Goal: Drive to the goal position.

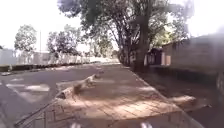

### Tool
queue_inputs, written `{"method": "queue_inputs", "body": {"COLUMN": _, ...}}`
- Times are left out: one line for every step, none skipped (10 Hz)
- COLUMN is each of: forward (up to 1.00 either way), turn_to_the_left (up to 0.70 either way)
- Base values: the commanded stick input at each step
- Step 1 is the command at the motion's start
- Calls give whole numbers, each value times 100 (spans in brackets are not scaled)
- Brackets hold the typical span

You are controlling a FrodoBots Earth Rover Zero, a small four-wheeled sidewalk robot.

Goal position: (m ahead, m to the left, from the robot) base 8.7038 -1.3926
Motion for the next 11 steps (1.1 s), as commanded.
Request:
{"method": "queue_inputs", "body": {"forward": 70, "turn_to_the_left": 0}}
{"method": "queue_inputs", "body": {"forward": 70, "turn_to_the_left": 0}}
{"method": "queue_inputs", "body": {"forward": 70, "turn_to_the_left": 0}}
{"method": "queue_inputs", "body": {"forward": 70, "turn_to_the_left": 0}}
{"method": "queue_inputs", "body": {"forward": 70, "turn_to_the_left": 0}}
{"method": "queue_inputs", "body": {"forward": 70, "turn_to_the_left": 0}}
{"method": "queue_inputs", "body": {"forward": 70, "turn_to_the_left": 0}}
{"method": "queue_inputs", "body": {"forward": 70, "turn_to_the_left": 0}}
{"method": "queue_inputs", "body": {"forward": 70, "turn_to_the_left": 0}}
{"method": "queue_inputs", "body": {"forward": 70, "turn_to_the_left": 0}}
{"method": "queue_inputs", "body": {"forward": 70, "turn_to_the_left": 0}}
